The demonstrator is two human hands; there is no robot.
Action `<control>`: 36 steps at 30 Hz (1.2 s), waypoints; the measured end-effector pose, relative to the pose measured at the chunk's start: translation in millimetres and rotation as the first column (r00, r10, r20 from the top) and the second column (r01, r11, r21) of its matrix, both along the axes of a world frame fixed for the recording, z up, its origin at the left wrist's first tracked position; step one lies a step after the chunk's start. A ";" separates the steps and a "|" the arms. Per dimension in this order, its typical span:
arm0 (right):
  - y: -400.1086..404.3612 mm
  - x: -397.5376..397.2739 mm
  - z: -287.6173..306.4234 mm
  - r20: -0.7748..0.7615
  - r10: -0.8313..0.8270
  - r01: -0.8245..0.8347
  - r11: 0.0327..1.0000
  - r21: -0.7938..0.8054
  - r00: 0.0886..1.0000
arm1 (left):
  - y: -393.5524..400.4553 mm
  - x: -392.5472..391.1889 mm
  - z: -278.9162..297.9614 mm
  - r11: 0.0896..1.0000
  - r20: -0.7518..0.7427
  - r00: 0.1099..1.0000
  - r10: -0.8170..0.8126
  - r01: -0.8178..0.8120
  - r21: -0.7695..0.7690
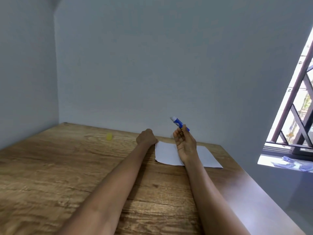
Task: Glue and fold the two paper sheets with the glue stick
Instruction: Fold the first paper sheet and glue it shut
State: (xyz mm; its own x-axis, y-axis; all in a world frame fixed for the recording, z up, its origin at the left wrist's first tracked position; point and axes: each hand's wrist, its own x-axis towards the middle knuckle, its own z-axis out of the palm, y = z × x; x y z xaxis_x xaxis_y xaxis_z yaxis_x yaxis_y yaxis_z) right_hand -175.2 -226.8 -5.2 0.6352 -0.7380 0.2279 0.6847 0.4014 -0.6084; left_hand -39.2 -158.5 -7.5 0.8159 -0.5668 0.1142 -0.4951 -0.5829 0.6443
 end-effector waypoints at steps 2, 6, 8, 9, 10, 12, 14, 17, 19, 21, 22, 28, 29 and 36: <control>-0.8 -1.2 -1.0 -0.003 -0.008 0.008 1.000 0.005 1.000 | 1.5 -2.7 1.5 1.000 -0.041 0.999 -0.007 0.006 -0.023; 4.2 -5.1 0.8 -0.010 -0.015 0.016 0.999 0.034 1.000 | 23.8 4.1 9.6 0.971 -0.264 0.960 -0.088 0.023 -0.239; 13.9 -7.8 6.0 -0.015 -0.009 0.010 0.999 0.041 1.000 | 49.7 7.8 15.9 0.960 -0.339 0.937 -0.087 -0.012 -0.281; 21.5 -8.5 8.0 -0.013 -0.002 0.003 0.999 0.045 1.000 | 66.2 9.9 18.9 0.958 -0.363 0.929 -0.071 -0.039 -0.285; 27.5 -8.6 10.8 -0.008 0.008 -0.008 0.999 0.041 1.000 | 81.5 11.3 22.1 0.955 -0.377 0.925 -0.053 -0.064 -0.289; 37.9 -7.5 16.6 0.002 0.037 -0.037 0.999 0.017 0.999 | 109.5 14.0 26.1 0.956 -0.379 0.925 -0.015 -0.098 -0.277; 52.1 -6.3 19.8 -0.010 0.074 -0.074 0.997 -0.009 0.997 | 137.8 15.0 26.5 0.953 -0.373 0.928 0.008 -0.120 -0.277; 73.4 -3.0 11.7 -0.077 0.126 -0.130 0.990 -0.049 0.989 | 176.8 15.0 21.8 0.945 -0.345 0.938 0.022 -0.131 -0.298; 82.7 0.9 5.5 -0.180 0.099 -0.122 0.985 -0.125 0.979 | 193.2 15.3 16.6 0.941 -0.303 0.953 0.022 -0.123 -0.316; 90.5 4.5 2.4 -0.295 0.026 -0.104 0.962 -0.253 0.955 | 207.2 12.8 12.6 0.962 -0.208 0.975 0.072 -0.123 -0.245; 93.2 5.8 0.7 -0.338 -0.008 -0.103 0.946 -0.308 0.941 | 212.8 10.7 10.2 0.973 -0.148 0.983 0.111 -0.137 -0.184; 89.4 11.1 -12.4 -0.561 -0.254 -0.151 0.804 -0.575 0.788 | 217.1 12.2 -5.5 0.988 0.009 0.992 0.130 -0.128 -0.085; 87.5 13.4 -13.0 -0.566 -0.281 -0.144 0.794 -0.591 0.775 | 216.4 14.7 -5.3 0.990 0.019 0.993 0.118 -0.117 -0.076; 72.6 44.1 -17.2 -0.573 -0.554 -0.077 0.675 -0.734 0.604 | 218.7 43.3 -12.0 0.991 0.055 0.994 -0.096 0.100 -0.089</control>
State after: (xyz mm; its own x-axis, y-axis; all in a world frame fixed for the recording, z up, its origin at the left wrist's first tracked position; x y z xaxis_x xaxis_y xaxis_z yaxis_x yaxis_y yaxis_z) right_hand -131.1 -154.2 -22.4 0.6214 -0.7389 0.2606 -0.1000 -0.4047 -0.9090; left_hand 4.2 60.2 -19.5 0.7490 -0.6290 0.2085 -0.5799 -0.4699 0.6656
